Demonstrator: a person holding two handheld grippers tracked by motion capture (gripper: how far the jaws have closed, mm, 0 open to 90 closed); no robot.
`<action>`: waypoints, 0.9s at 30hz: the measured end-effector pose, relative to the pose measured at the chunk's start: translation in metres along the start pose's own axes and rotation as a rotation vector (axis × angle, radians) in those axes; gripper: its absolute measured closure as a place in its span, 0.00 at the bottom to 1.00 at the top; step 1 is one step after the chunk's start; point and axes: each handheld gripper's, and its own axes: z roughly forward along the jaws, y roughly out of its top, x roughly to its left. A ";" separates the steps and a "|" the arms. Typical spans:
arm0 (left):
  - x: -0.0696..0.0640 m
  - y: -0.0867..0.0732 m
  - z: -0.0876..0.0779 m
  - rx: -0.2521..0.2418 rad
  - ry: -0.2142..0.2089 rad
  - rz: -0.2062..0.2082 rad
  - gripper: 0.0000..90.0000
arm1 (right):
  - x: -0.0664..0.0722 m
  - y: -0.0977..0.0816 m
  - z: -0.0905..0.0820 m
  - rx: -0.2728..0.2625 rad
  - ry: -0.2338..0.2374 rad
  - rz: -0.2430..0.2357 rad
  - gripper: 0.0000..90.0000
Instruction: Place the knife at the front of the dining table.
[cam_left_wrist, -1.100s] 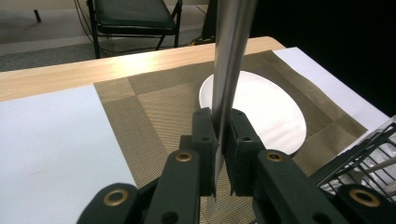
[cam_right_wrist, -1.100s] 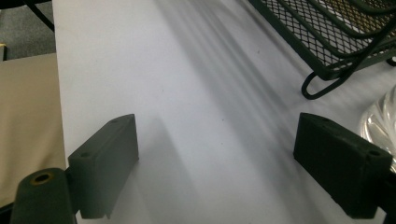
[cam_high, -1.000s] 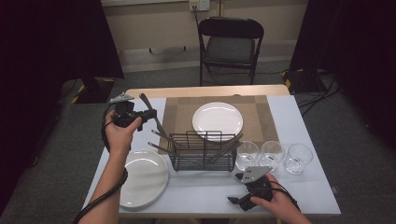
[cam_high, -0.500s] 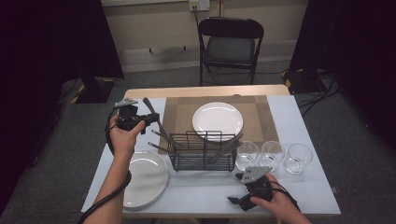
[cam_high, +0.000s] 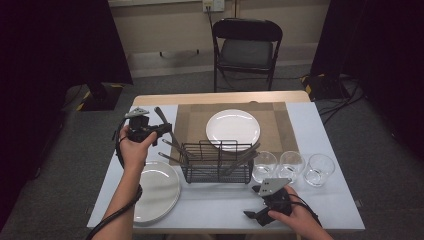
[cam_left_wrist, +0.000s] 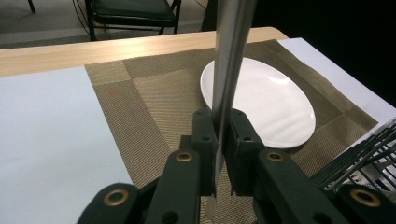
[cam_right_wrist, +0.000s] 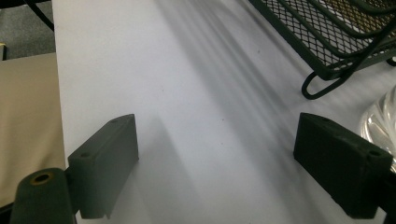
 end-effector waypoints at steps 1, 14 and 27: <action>0.000 0.000 0.000 0.000 -0.001 0.001 0.93 | 0.000 0.000 0.000 0.000 0.000 0.000 0.14; -0.003 -0.006 -0.013 0.024 0.003 0.022 0.92 | 0.001 0.000 0.000 0.004 -0.004 -0.005 0.14; 0.001 -0.017 -0.023 0.021 -0.001 0.003 0.92 | 0.001 0.000 0.001 0.007 -0.010 -0.010 0.14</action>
